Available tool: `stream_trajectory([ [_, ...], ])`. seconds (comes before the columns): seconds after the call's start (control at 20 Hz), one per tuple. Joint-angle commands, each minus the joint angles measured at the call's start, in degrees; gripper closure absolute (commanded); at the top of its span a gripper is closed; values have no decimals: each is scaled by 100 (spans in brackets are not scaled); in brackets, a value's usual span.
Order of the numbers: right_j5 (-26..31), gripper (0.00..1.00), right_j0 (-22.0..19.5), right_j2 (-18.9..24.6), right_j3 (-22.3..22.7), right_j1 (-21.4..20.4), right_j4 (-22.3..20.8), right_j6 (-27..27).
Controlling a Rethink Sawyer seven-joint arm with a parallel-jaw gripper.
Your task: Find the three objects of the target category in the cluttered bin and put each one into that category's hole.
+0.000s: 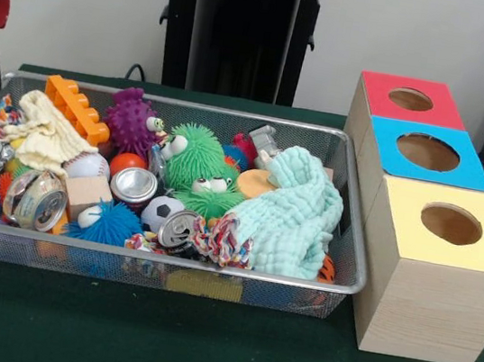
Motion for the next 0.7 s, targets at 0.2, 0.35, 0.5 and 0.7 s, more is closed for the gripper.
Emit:
stream_trajectory([
  [0.2,793,0,-17,806,770,-363,833,-1025],
  [0.35,646,0,125,736,847,-435,790,-850],
  [0.5,452,0,463,412,845,-450,574,-441],
  [0.7,28,0,1043,-20,979,-715,373,487],
])
